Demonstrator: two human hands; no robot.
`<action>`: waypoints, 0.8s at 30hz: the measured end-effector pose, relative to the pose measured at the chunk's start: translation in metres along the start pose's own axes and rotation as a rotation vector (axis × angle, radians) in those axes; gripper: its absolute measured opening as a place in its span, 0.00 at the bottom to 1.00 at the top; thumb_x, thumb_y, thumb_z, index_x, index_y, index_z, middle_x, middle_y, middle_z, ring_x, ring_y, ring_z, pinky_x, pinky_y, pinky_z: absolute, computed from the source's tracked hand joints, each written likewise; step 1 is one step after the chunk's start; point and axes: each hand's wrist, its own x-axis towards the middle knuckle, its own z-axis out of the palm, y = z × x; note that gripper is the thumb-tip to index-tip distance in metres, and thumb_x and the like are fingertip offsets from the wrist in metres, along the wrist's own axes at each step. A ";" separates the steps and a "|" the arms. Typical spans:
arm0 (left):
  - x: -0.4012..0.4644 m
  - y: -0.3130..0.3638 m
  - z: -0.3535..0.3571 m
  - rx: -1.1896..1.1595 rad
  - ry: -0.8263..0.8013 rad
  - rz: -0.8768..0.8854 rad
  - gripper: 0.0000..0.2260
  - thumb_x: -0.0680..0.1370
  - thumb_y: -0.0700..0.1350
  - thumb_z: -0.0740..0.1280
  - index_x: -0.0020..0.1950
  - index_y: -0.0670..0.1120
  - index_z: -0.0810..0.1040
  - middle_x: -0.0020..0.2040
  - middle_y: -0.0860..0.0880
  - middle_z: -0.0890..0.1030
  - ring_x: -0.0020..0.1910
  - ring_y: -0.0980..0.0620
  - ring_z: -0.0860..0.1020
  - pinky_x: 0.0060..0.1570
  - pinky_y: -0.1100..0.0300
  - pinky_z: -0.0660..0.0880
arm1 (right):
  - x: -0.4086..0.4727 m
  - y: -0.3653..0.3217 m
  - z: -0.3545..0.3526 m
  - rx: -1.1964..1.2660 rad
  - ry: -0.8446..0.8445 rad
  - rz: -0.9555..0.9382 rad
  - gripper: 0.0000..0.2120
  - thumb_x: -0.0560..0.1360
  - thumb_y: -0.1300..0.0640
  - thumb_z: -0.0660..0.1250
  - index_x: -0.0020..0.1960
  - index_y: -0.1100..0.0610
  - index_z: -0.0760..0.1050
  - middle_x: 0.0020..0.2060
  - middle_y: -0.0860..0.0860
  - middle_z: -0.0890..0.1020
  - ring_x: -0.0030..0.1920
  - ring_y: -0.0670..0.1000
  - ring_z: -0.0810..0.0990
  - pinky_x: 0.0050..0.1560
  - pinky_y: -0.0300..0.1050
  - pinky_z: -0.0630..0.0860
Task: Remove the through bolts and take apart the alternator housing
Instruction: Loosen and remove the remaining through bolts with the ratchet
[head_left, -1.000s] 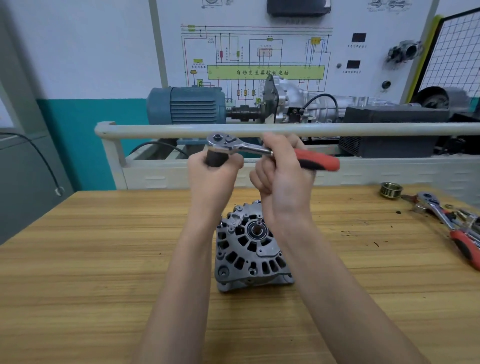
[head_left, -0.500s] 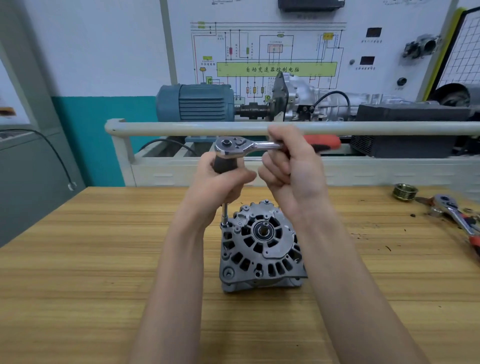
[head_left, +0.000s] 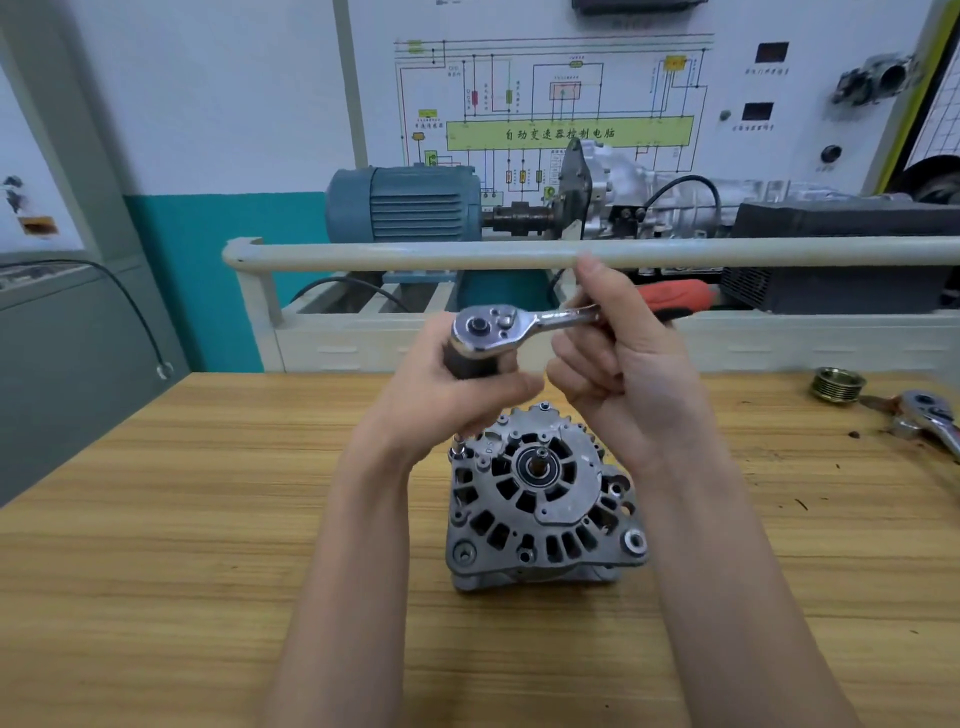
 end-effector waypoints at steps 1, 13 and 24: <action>0.002 0.000 0.003 0.007 0.051 -0.004 0.14 0.66 0.43 0.70 0.24 0.51 0.70 0.21 0.55 0.66 0.19 0.55 0.62 0.23 0.66 0.61 | 0.001 -0.001 -0.003 0.027 0.001 -0.001 0.12 0.69 0.53 0.69 0.37 0.58 0.68 0.17 0.44 0.62 0.17 0.41 0.57 0.19 0.33 0.56; 0.012 0.000 0.019 -0.014 0.435 0.014 0.14 0.67 0.40 0.68 0.25 0.43 0.66 0.22 0.53 0.63 0.23 0.54 0.59 0.25 0.65 0.58 | -0.002 -0.024 -0.036 -0.217 -0.255 -0.086 0.07 0.71 0.57 0.72 0.49 0.56 0.82 0.27 0.50 0.77 0.22 0.44 0.71 0.26 0.34 0.67; 0.010 -0.001 0.011 -0.051 0.358 0.002 0.14 0.68 0.40 0.67 0.25 0.48 0.68 0.21 0.52 0.64 0.20 0.54 0.60 0.23 0.66 0.59 | -0.003 -0.022 -0.034 -0.215 -0.094 -0.123 0.14 0.62 0.60 0.77 0.40 0.58 0.72 0.22 0.49 0.74 0.18 0.42 0.66 0.21 0.30 0.61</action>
